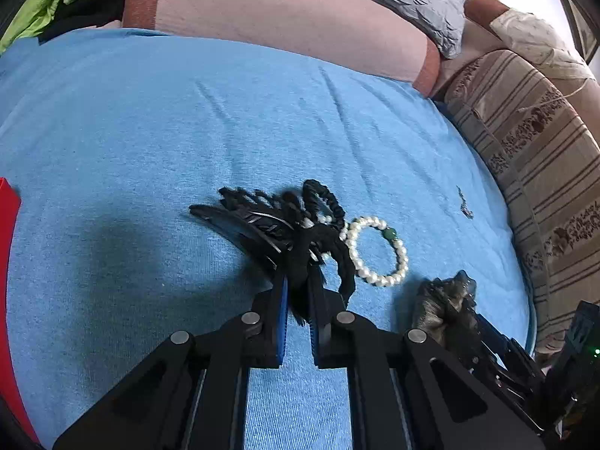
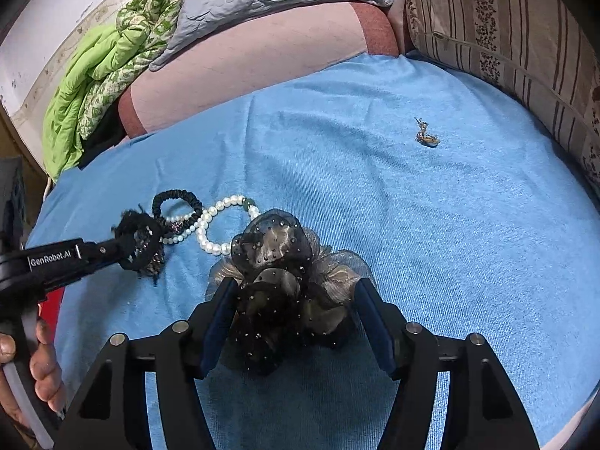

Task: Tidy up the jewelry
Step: 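Grasp the black hair tie with left tool while right tool grasps dark organza scrunchie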

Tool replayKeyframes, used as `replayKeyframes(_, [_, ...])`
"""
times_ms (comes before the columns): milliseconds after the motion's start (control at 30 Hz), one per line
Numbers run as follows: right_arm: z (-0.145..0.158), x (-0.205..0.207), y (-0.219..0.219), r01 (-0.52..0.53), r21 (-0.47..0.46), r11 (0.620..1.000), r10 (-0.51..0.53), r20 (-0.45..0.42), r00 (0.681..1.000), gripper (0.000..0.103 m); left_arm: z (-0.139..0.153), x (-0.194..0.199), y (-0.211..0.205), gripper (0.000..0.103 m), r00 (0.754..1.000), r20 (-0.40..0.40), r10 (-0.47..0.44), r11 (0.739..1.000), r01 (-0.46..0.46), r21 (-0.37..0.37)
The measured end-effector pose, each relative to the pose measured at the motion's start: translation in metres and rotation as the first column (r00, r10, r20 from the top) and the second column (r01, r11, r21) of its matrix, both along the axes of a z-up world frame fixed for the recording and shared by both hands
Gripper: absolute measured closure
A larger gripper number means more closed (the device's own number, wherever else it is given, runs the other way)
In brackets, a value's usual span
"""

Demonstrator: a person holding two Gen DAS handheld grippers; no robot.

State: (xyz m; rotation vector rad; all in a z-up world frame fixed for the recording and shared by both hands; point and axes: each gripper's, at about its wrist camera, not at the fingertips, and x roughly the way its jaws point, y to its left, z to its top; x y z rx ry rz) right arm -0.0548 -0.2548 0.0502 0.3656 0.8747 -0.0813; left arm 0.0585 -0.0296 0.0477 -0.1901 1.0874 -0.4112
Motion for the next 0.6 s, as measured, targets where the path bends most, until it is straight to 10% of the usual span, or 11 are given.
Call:
replayKeyframes(167, [0.002,-0.001,0.004,-0.009,-0.029,1.000,0.009,0.002,1.000,0.075,0.012,-0.010,0.003,0.095,1.000,0.021,-0.011,1.000,0.011,-0.015])
replayKeyframes(600, [0.023,-0.026,0.007,0.005,-0.009,1.000,-0.005,0.046,0.999,0.085,0.058,-0.060,0.013,0.095,0.990,0.138,-0.033,0.999,0.029,0.026])
